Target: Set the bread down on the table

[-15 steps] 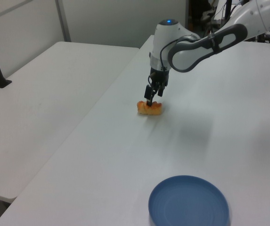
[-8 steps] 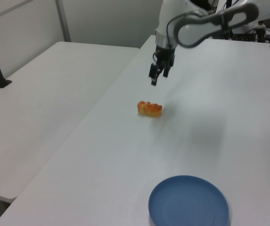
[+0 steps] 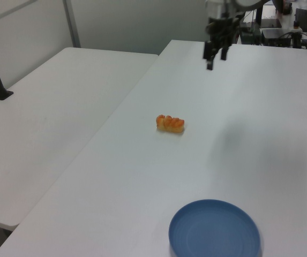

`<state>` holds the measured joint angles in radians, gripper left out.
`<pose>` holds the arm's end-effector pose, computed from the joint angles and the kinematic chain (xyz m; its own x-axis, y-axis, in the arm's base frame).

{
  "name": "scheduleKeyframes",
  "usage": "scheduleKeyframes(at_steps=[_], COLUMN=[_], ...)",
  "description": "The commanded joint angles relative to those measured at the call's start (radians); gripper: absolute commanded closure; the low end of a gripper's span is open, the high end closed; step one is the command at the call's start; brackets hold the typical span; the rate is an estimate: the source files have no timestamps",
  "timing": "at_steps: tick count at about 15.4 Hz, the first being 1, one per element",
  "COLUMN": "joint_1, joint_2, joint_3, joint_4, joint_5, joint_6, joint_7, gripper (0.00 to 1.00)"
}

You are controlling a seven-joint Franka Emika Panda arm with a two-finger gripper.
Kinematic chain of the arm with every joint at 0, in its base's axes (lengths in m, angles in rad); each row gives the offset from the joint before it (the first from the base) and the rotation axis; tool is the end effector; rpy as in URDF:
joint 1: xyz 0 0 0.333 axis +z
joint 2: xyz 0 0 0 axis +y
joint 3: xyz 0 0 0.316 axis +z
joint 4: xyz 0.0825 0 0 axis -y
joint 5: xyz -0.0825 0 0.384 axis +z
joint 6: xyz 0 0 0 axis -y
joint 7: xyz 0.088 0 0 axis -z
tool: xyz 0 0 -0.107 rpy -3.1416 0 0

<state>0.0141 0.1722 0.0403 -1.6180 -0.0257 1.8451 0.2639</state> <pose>0.6212 0.0301 0.5252 0.9776 -0.2022 0.0578 -0.2027 -0.9792 0.0032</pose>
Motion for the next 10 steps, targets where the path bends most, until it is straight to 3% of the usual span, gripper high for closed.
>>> scheduleKeyframes(at_steps=[1,4,10], joint_1=[-0.008,-0.009,-0.011], joint_2=[-0.201,-0.257,-0.25], joint_3=[-0.051,-0.091,-0.114], joint_4=[-0.204,-0.258,-0.229], joint_5=[0.015,0.023,0.024], joint_6=[0.008,-0.029,-0.067], joint_7=[-0.061,-0.159,-0.15], gripper=[0.0,0.0,0.0])
